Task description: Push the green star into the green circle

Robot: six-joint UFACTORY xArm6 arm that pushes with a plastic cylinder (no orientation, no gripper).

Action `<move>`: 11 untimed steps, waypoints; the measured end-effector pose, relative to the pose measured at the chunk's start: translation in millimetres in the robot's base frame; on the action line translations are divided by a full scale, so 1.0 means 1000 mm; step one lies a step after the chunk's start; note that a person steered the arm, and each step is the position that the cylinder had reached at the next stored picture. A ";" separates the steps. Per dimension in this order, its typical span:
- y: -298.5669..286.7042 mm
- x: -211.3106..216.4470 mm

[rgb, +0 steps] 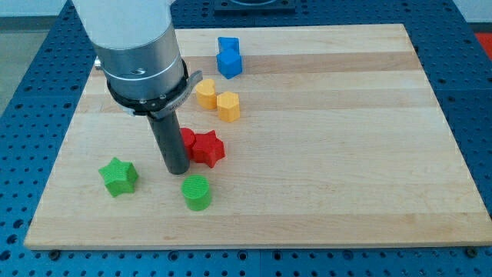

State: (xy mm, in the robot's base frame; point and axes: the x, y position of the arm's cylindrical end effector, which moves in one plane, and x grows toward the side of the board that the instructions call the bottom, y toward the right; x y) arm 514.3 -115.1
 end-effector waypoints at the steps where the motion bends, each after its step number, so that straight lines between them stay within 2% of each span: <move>1: -0.031 0.000; 3: -0.089 -0.012; 4: -0.117 -0.004; 5: -0.118 0.021; 7: -0.118 0.031; 8: -0.147 0.032; 9: -0.151 0.045; 11: -0.102 0.065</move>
State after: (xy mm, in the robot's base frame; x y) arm 579.6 -217.3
